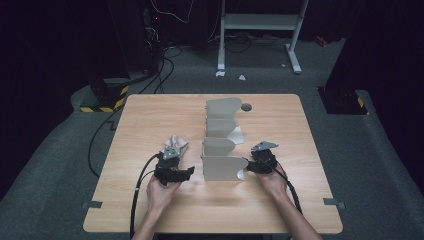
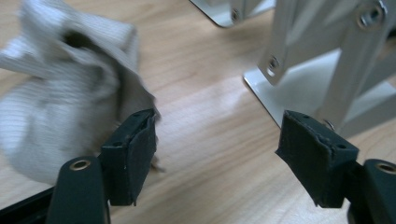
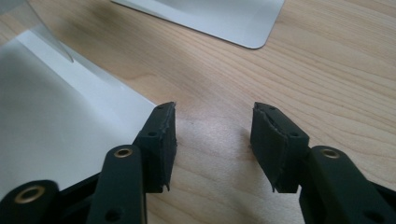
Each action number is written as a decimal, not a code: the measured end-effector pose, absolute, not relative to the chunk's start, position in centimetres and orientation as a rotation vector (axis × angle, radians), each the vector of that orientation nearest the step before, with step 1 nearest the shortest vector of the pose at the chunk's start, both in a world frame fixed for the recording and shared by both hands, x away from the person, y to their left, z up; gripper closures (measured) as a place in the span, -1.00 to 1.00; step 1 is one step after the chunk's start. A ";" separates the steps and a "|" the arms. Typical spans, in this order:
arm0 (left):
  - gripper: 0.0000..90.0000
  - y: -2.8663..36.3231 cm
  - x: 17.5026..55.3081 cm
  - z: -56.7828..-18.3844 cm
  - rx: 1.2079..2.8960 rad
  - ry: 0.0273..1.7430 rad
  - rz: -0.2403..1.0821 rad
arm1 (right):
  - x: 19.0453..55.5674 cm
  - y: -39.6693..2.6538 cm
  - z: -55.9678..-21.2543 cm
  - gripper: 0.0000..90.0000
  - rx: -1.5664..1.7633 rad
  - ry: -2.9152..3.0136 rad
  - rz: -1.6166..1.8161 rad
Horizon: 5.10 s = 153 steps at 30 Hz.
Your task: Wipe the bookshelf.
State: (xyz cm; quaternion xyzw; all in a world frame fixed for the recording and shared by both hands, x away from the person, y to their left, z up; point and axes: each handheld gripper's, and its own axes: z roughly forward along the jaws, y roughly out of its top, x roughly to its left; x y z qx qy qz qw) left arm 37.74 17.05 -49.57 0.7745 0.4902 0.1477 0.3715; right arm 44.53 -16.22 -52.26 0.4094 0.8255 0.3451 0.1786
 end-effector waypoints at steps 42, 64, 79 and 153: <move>-0.58 13.1 35.9 -52.4 2.055 1.233 0.427 | 52.0 -11.9 -45.9 0.03 1.071 2.442 1.080; -0.54 13.7 37.3 -52.3 2.035 1.266 0.405 | 53.3 -11.7 -45.1 0.71 1.049 2.455 1.121; -0.55 13.6 37.4 -52.2 2.049 1.257 0.397 | 53.1 -10.3 -43.9 0.35 0.979 2.424 1.134; -0.76 9.6 40.2 -49.2 1.923 1.339 0.339 | 52.2 -16.0 -49.1 0.63 1.270 2.357 0.932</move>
